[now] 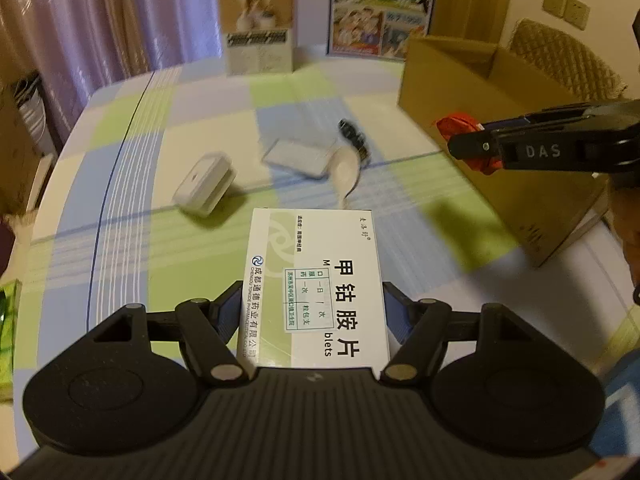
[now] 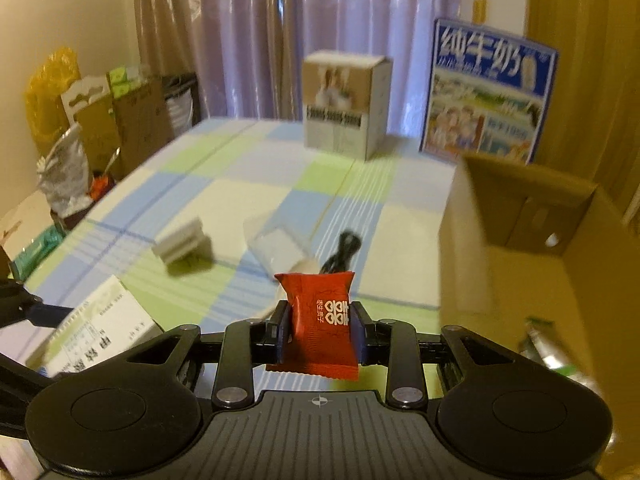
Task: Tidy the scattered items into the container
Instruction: 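Carry the red packet and white medicine box over the cardboard box, then open left tool dropping medicine box while right tool releases red packet into box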
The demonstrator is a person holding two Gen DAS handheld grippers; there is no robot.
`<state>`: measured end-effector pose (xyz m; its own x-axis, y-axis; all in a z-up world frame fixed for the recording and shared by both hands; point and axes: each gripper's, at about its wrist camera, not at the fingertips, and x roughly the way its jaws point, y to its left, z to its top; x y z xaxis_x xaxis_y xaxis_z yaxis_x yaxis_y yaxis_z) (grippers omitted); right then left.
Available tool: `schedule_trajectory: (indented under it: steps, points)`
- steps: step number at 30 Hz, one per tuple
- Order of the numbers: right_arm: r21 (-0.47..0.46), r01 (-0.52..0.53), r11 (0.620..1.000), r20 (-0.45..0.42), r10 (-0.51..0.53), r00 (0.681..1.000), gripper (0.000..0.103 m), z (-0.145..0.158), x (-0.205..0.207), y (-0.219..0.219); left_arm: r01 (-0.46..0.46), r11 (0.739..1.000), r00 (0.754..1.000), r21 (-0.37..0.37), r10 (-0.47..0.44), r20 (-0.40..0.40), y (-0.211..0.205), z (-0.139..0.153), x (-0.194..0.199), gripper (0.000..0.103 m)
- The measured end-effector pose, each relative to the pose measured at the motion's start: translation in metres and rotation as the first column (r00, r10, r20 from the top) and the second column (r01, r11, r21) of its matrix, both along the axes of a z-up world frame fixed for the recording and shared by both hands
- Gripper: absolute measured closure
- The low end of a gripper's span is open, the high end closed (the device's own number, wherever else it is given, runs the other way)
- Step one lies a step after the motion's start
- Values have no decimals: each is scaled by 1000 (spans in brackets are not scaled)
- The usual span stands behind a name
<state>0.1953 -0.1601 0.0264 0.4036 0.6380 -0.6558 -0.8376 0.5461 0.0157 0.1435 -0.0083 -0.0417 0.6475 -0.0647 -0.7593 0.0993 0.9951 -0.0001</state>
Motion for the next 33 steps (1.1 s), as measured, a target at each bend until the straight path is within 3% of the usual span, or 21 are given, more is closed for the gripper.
schedule_trajectory:
  steps: [7,16,24,33]
  points:
    - [20,50,999,48,-51,998,75,41,7,-42,62,998,997,-1,-62,55,-43,37,2,36]
    - [43,174,984,27,-175,984,75,68,41,-118,156,987,983,-44,-151,103,-119,81,23,36]
    - [57,265,963,-16,-265,964,75,71,66,-175,210,973,975,-97,-201,93,-170,86,46,36]
    - [59,304,951,-53,-302,952,75,60,86,-203,210,970,977,-125,-203,65,-203,78,72,36]
